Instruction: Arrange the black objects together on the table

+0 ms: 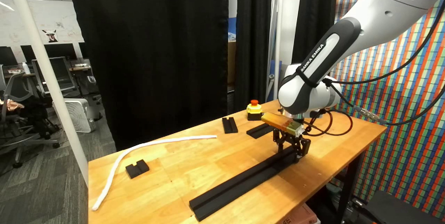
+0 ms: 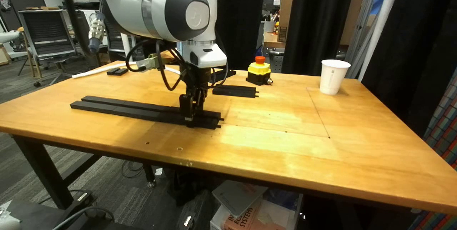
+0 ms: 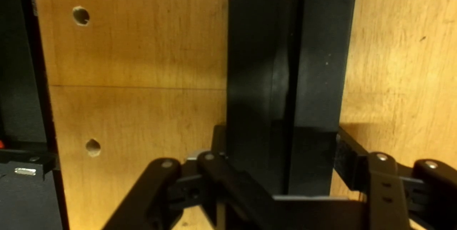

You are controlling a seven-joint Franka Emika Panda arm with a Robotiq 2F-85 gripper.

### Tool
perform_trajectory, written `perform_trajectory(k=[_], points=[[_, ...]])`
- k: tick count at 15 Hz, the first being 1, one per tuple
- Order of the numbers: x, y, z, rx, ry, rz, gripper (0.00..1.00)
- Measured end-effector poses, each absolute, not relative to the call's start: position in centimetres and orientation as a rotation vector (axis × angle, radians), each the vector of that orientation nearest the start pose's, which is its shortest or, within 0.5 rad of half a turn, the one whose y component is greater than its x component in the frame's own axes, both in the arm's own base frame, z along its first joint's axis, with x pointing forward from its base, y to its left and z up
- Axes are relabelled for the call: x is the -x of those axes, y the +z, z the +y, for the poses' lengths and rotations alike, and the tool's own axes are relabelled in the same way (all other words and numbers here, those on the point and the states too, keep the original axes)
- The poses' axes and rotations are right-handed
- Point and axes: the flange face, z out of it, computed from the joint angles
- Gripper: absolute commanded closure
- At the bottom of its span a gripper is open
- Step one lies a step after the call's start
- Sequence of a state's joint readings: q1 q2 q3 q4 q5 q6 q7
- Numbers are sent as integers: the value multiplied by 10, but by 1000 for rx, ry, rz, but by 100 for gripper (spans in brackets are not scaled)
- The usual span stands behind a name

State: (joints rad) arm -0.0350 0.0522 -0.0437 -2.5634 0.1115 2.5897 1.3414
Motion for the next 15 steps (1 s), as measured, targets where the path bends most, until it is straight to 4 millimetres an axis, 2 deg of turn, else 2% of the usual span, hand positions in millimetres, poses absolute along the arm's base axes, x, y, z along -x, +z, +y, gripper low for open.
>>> perform_trajectory(k=[1, 2, 3, 4, 11, 13, 15], points=[[-447, 244, -38, 2259, 81, 2138, 53], [-447, 244, -38, 2259, 79, 2138, 7], [-447, 244, -38, 2258, 78, 2138, 6], [-447, 244, -38, 2255, 78, 2138, 1], [-448, 239, -35, 2248, 80, 2134, 0], [-450, 247, -36, 2268, 57, 2115, 0], [-453, 267, -38, 2322, 12, 2074, 0]])
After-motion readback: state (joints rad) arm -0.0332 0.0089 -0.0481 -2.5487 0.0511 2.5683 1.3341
